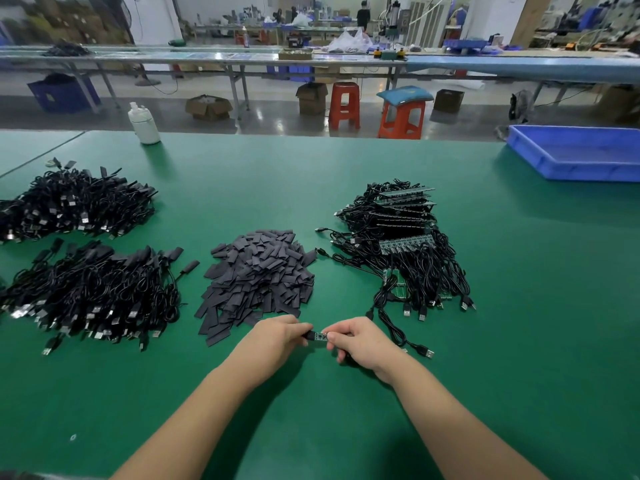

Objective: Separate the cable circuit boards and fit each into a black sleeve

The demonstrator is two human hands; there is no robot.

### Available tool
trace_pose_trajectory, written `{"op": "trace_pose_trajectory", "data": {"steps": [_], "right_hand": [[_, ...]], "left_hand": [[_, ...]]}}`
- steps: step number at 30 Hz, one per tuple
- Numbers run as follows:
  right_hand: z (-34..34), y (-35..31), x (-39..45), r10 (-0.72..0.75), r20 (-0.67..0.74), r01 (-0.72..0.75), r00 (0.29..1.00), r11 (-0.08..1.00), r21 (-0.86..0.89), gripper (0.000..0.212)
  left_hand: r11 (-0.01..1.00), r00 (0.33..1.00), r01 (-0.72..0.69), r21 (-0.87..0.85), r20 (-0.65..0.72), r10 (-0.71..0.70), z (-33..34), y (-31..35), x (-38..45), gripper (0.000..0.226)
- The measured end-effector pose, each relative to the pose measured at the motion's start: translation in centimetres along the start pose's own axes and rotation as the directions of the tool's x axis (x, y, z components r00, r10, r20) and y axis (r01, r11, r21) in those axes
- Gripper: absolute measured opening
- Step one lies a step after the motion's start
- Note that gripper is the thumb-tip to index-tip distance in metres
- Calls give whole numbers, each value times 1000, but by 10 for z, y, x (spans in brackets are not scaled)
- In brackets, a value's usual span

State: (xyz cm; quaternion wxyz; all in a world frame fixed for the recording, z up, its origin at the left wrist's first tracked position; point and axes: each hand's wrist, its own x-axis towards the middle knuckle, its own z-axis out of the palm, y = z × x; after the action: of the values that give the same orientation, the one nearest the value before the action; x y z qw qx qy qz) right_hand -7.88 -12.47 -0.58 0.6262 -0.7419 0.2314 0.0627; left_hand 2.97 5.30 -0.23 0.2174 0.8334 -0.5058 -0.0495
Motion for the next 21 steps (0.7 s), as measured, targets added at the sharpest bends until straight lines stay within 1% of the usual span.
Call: {"op": "trace_pose_trajectory", "data": {"steps": [3, 7, 11, 16, 21], "right_hand": [[-1, -1, 0, -1, -2, 1, 1000, 1000, -6, 19], [5, -2, 1, -45, -7, 44, 999, 991, -123, 18], [5, -3, 1, -62, 18, 63, 998, 994, -90, 17], [3, -8, -1, -59, 50, 60, 997, 998, -18, 19], [3, -10, 1, -23, 46, 23, 999, 1000, 2, 25]], "left_hand": [[999, 1000, 22, -48, 9, -21, 1, 4, 2, 32], [1000, 999, 21, -16, 42, -20, 7, 12, 5, 28], [1000, 999, 5, -7, -33, -5, 9, 15, 5, 28], [993, 986, 29, -113, -161, -47, 12, 18, 3, 19], [988, 980, 40, -151, -184, -68, 17, 19, 2, 18]]}}
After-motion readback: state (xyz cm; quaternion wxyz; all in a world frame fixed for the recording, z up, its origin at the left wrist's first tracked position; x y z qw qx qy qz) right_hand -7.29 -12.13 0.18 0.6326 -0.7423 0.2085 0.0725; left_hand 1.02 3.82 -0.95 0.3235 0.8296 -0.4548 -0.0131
